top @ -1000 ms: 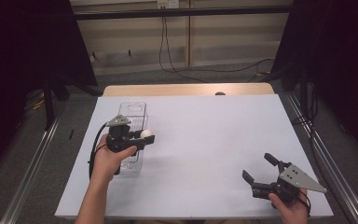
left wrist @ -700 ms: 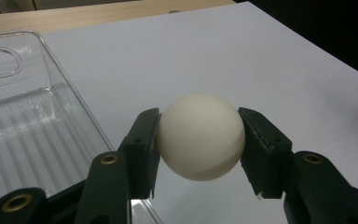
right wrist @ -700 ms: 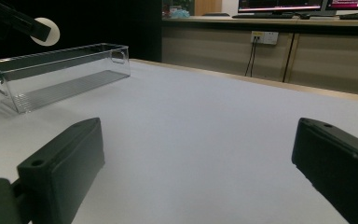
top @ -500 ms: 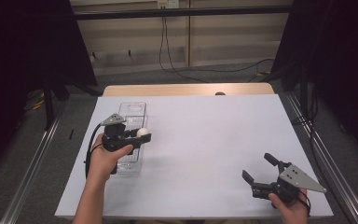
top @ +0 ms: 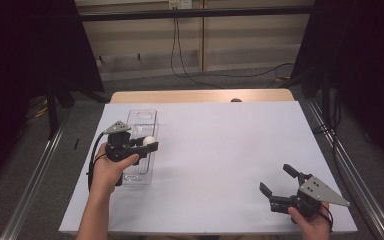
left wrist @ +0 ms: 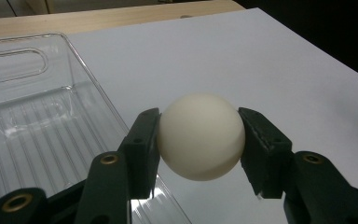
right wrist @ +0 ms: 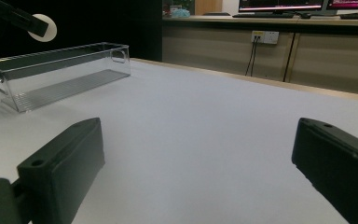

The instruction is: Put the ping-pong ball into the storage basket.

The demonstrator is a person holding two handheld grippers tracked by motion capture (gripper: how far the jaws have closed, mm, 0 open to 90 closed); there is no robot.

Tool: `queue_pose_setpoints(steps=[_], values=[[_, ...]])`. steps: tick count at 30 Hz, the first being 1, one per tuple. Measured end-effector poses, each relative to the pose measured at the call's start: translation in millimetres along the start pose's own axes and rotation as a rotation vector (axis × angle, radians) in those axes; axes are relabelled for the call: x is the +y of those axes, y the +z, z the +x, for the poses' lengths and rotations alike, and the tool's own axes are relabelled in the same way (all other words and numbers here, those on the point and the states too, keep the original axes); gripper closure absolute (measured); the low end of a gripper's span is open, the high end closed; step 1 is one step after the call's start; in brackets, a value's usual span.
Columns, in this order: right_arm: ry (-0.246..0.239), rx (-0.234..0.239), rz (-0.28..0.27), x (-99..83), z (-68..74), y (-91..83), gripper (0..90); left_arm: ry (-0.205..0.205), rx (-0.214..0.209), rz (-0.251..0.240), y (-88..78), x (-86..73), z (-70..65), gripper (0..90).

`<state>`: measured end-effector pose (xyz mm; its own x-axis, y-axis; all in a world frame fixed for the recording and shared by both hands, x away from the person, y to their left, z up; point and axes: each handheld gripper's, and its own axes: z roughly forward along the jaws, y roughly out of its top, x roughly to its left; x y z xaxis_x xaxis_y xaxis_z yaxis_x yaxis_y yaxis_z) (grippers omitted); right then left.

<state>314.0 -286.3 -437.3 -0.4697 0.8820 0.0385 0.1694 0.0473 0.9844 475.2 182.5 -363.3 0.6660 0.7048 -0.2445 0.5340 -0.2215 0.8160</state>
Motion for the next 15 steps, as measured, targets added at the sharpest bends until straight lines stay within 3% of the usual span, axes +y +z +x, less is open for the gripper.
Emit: queue_pose_setpoints(steps=[15], values=[[0.002, 0.001, 0.001, 0.3, -0.4, -0.3, 1.8, 0.006, 0.027, -0.006, -3.2, -1.0, 6.2, 51.1]])
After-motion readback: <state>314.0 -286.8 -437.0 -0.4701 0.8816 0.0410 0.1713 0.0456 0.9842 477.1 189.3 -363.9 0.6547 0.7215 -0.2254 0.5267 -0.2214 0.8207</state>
